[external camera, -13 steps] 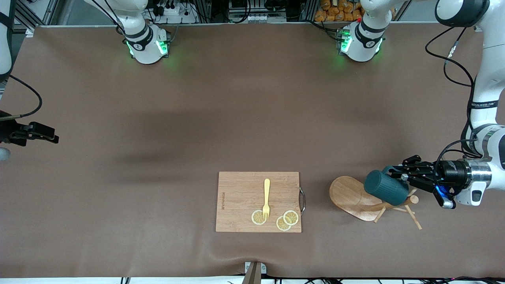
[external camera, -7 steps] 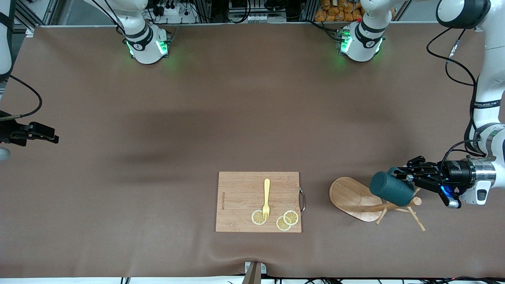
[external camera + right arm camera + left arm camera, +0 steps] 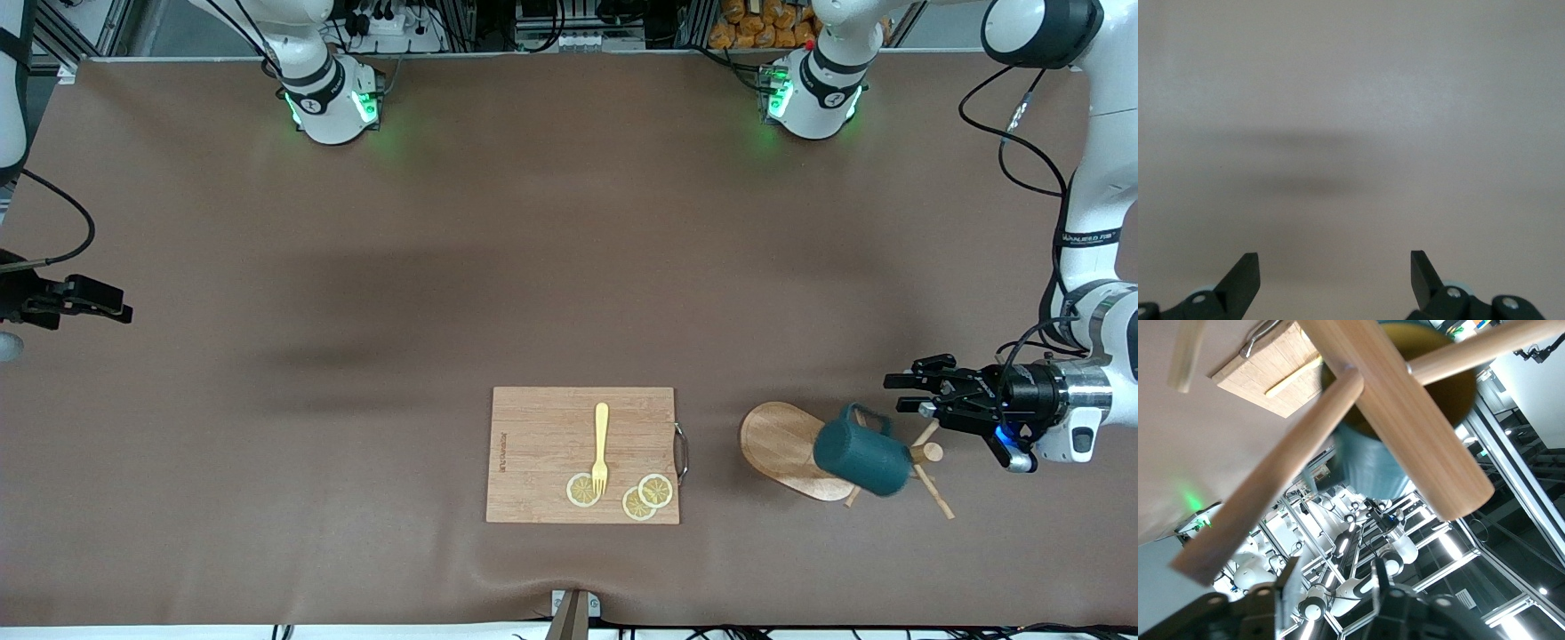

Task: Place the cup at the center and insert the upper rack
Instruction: 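Open the left gripper to release the mug handle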

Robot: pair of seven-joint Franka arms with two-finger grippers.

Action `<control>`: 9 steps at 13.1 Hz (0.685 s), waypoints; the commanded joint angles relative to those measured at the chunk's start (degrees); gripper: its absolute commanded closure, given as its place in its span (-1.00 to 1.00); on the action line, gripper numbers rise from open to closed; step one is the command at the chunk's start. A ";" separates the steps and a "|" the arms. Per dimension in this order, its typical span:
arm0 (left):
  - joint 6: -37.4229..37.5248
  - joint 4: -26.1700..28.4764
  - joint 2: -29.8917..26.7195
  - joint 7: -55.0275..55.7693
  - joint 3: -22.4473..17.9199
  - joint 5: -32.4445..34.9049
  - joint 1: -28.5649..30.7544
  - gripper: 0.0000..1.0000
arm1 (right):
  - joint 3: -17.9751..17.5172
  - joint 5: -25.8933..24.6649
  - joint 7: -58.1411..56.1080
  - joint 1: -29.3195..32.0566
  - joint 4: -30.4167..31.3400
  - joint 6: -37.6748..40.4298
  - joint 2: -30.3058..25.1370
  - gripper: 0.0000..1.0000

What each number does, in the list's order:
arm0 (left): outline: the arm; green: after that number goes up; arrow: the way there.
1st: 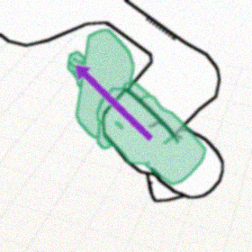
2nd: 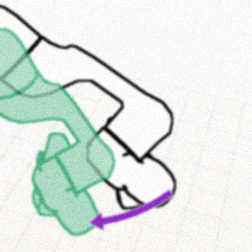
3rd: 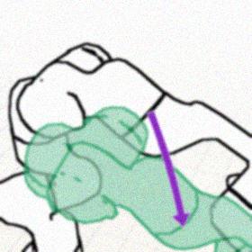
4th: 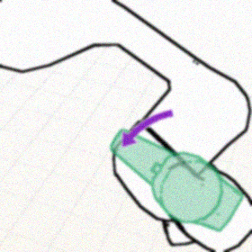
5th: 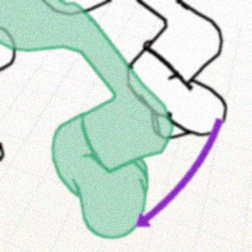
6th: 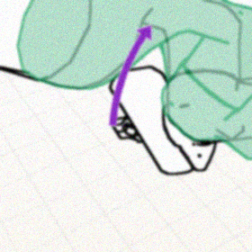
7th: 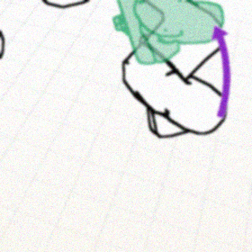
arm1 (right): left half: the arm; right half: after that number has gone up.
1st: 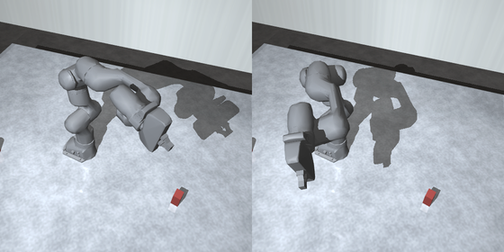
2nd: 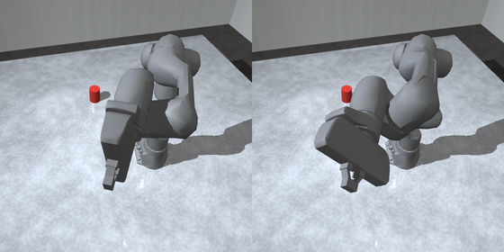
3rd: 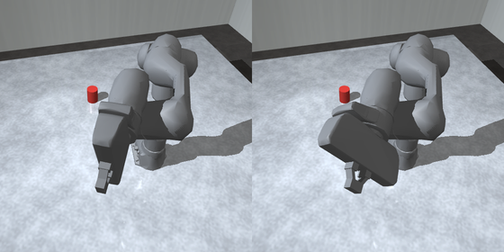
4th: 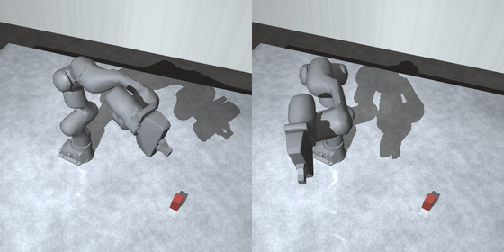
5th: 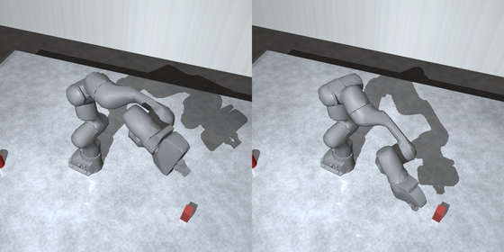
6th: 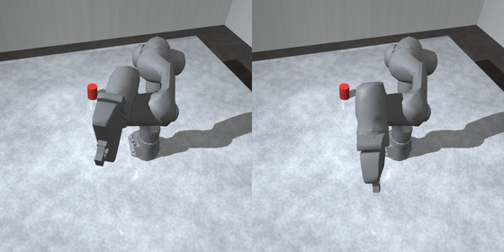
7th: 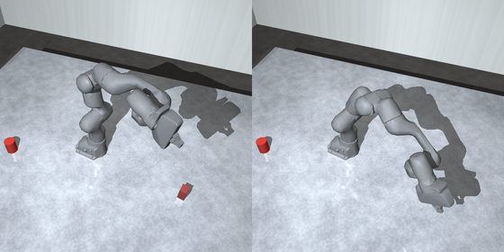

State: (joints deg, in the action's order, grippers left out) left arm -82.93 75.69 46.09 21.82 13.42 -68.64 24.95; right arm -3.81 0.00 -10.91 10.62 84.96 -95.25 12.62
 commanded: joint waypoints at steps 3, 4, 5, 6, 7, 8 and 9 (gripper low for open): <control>0.31 0.07 -0.65 0.15 -0.15 -1.23 -0.42 -1.00 | -0.14 0.52 -0.69 0.37 -0.67 0.16 0.30 -1.00; 0.31 0.16 -0.65 0.16 -0.15 -1.23 -0.51 -1.00 | -0.14 0.52 -0.69 0.28 -0.67 0.16 0.30 -1.00; 0.31 0.16 -0.82 0.16 -0.15 -1.23 -0.60 -1.00 | -0.14 0.61 -0.69 0.28 -0.67 0.16 0.30 -1.00; 0.22 0.16 -1.52 0.16 -0.15 -0.97 -0.77 -1.00 | -0.14 0.61 -0.69 -0.07 -0.67 0.16 0.30 -1.00; -0.13 0.25 -2.66 0.16 -0.15 -0.19 -0.95 -1.00 | -0.14 0.44 -0.60 -0.33 -0.67 0.16 0.30 -1.00; -1.00 0.68 -4.50 0.16 -0.24 1.04 -1.39 -1.00 | -0.14 0.52 -0.60 -0.42 -0.67 0.24 0.30 -1.00; -2.84 1.30 -6.86 -0.02 0.19 5.06 -2.00 -1.00 | -0.32 0.52 -0.42 -0.51 -0.76 0.16 0.30 -1.00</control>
State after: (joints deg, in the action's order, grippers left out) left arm -83.30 74.96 44.64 21.82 13.80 -67.65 24.17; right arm -3.99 0.00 -10.93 10.36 84.96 -95.25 12.63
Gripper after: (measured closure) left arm 0.000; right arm 0.000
